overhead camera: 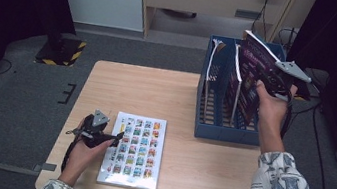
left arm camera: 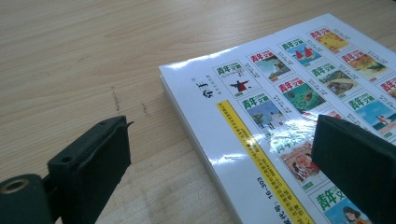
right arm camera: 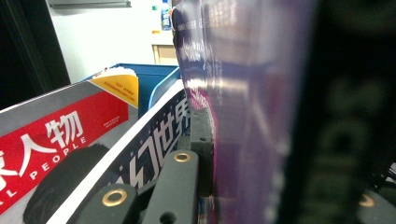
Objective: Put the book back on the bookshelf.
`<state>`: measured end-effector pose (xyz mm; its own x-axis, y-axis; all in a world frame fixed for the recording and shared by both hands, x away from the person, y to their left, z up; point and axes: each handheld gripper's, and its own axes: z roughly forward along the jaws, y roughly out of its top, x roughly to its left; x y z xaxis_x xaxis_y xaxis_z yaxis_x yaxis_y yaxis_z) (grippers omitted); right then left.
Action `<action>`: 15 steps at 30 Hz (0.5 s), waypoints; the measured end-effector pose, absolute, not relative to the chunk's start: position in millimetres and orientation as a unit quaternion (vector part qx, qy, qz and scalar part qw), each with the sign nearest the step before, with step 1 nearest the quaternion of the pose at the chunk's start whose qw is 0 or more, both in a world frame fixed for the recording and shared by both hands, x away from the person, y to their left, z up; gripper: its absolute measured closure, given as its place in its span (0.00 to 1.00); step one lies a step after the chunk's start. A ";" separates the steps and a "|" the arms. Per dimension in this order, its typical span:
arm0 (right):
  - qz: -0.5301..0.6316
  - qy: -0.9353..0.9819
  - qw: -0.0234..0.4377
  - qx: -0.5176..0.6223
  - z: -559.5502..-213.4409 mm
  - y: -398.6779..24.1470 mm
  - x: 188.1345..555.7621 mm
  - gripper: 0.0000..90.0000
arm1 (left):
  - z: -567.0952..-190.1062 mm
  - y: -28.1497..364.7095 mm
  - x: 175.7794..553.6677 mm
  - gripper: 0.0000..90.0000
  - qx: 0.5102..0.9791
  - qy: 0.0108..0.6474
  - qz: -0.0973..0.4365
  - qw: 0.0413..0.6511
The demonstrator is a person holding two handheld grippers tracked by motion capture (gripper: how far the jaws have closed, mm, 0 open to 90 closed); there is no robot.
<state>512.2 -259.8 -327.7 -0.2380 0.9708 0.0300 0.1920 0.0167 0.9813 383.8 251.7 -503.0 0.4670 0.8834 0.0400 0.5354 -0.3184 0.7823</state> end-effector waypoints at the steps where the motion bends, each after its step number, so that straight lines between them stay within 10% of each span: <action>1: 0.508 0.601 0.384 0.484 -327.7 -259.8 512.2 0.94 | -503.0 251.7 383.8 0.05 0.776 0.457 0.240 0.363; 15: 0.516 0.590 0.381 0.490 -336.7 -253.6 522.5 0.94 | -503.4 252.1 384.2 0.05 0.775 0.458 0.239 0.364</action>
